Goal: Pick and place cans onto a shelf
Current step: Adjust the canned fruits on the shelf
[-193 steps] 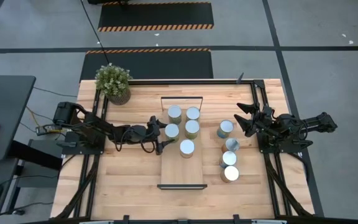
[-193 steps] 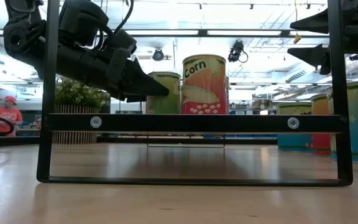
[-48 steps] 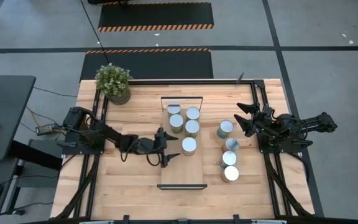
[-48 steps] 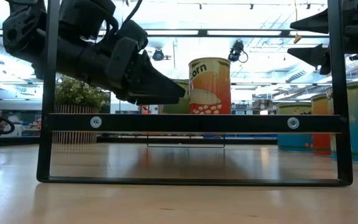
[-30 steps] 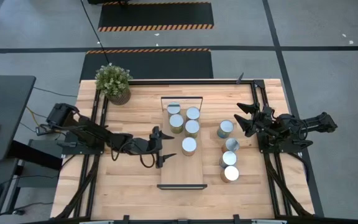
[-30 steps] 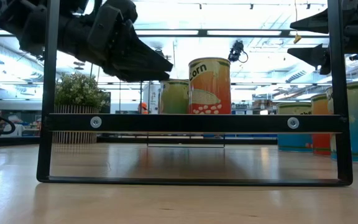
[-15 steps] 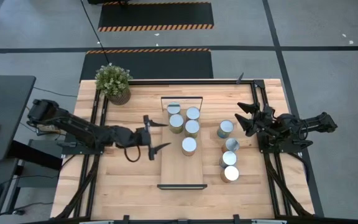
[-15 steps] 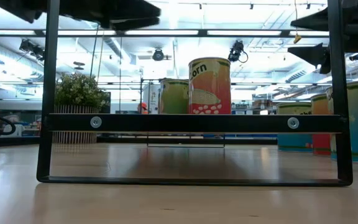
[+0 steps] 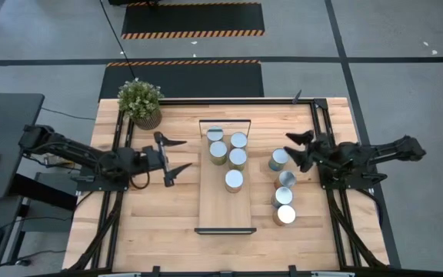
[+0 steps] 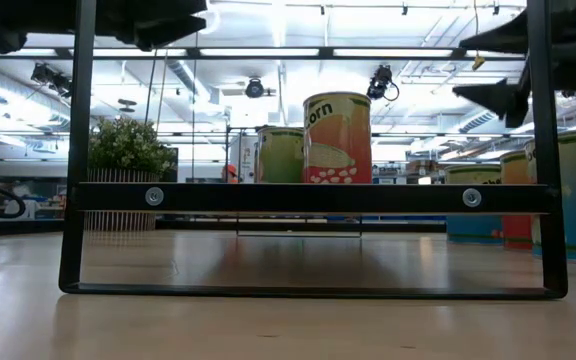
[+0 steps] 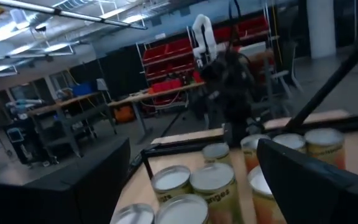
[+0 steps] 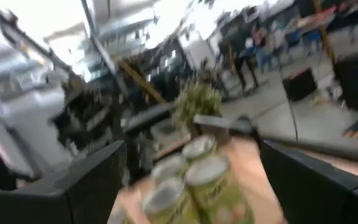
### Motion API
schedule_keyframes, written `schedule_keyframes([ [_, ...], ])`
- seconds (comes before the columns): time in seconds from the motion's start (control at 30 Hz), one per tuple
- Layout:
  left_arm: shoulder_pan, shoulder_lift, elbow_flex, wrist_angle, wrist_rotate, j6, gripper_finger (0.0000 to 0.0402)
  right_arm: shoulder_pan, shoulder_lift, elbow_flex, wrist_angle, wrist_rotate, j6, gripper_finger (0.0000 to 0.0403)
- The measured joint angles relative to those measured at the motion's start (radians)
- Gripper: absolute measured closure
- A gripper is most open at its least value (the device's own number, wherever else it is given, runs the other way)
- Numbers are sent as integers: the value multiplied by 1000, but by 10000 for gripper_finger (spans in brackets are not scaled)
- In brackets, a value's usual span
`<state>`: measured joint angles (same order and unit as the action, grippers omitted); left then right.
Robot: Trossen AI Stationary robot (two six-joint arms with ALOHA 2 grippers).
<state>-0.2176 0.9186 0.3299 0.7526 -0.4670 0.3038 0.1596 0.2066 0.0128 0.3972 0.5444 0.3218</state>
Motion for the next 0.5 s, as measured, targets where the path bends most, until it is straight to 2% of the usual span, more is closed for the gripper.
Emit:
schedule_keyframes([
  [0.13,-11,-20,1,-3,1,-63,45,3,160,0,43,3,80,25],
  [0.27,-28,-19,1,-10,1,-83,44,4,315,2,171,-32,95,25],
  [0.5,-64,-19,1,3,-7,-110,44,59,634,194,162,-13,-88,25],
])
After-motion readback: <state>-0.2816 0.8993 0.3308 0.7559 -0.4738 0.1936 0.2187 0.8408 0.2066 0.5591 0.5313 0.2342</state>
